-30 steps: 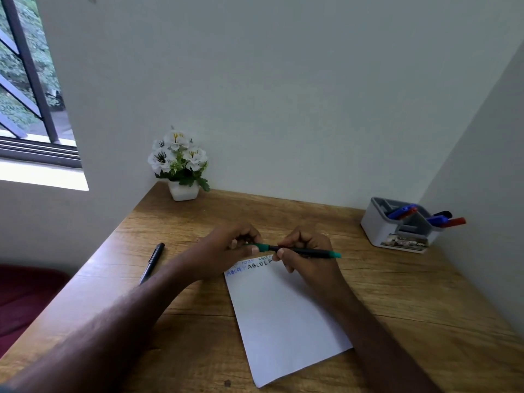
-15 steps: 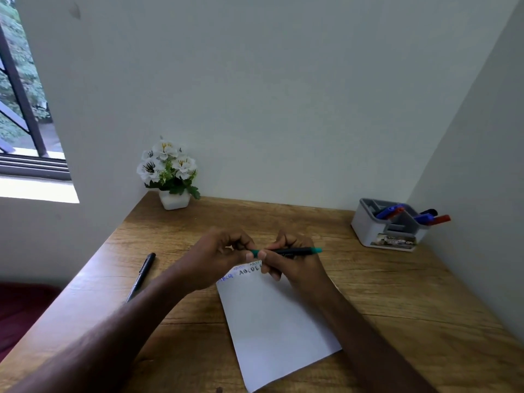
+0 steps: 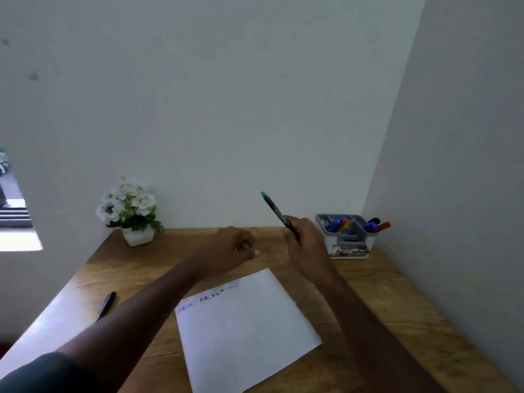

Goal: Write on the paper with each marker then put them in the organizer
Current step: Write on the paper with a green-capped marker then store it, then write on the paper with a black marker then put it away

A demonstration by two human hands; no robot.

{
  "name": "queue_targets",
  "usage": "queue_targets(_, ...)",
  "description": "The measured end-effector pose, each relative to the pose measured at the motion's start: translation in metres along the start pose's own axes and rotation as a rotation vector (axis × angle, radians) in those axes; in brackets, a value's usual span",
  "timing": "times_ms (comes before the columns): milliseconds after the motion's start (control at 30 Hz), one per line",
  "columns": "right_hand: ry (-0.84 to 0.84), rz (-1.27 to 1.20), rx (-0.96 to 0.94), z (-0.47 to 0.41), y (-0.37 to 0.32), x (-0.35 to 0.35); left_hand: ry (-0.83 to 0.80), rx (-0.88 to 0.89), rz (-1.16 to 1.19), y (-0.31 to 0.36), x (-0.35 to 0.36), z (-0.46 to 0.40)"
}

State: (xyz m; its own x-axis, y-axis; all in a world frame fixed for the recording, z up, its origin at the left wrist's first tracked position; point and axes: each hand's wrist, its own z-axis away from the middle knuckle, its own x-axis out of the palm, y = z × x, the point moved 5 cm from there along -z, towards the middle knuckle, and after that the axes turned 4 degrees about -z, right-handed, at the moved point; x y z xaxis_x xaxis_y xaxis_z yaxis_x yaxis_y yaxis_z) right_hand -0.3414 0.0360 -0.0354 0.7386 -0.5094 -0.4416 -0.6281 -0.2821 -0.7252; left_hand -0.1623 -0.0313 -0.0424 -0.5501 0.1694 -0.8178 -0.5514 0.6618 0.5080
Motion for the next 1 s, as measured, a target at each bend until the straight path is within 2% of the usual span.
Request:
queue_targets(67,0.007,0.227,-0.012,-0.013,0.007,-0.036,-0.012,0.045,0.026,0.019,0.009,-0.026)
queue_targets(167,0.195,0.393,0.069,-0.03,0.016,-0.107,-0.029,0.106,0.013,0.044,0.029,-0.059)
queue_targets(233,0.263,0.506,0.103,-0.043,0.022,-0.151,-0.046,0.141,0.006,0.058,0.042,-0.078)
queue_targets(333,0.193,0.704,0.197,-0.065,0.035,-0.191,-0.086,0.173,-0.003,0.077,0.06,-0.099)
queue_targets(467,-0.029,0.909,0.304,-0.088,0.057,-0.195,-0.111,0.205,-0.037,0.089,0.076,-0.114)
queue_targets(567,-0.132,0.937,0.32,-0.097,0.071,-0.18,-0.125,0.215,-0.046,0.089,0.081,-0.117)
queue_targets(800,-0.141,0.876,0.318,-0.102,0.096,-0.169,-0.153,0.194,-0.034,0.085,0.076,-0.11)
queue_targets(867,-0.096,0.843,0.31,-0.099,0.092,-0.172,-0.151,0.184,-0.032,0.081,0.071,-0.105)
queue_targets(1000,0.095,0.768,0.167,-0.085,0.065,-0.168,-0.101,0.162,-0.011,0.073,0.054,-0.09)
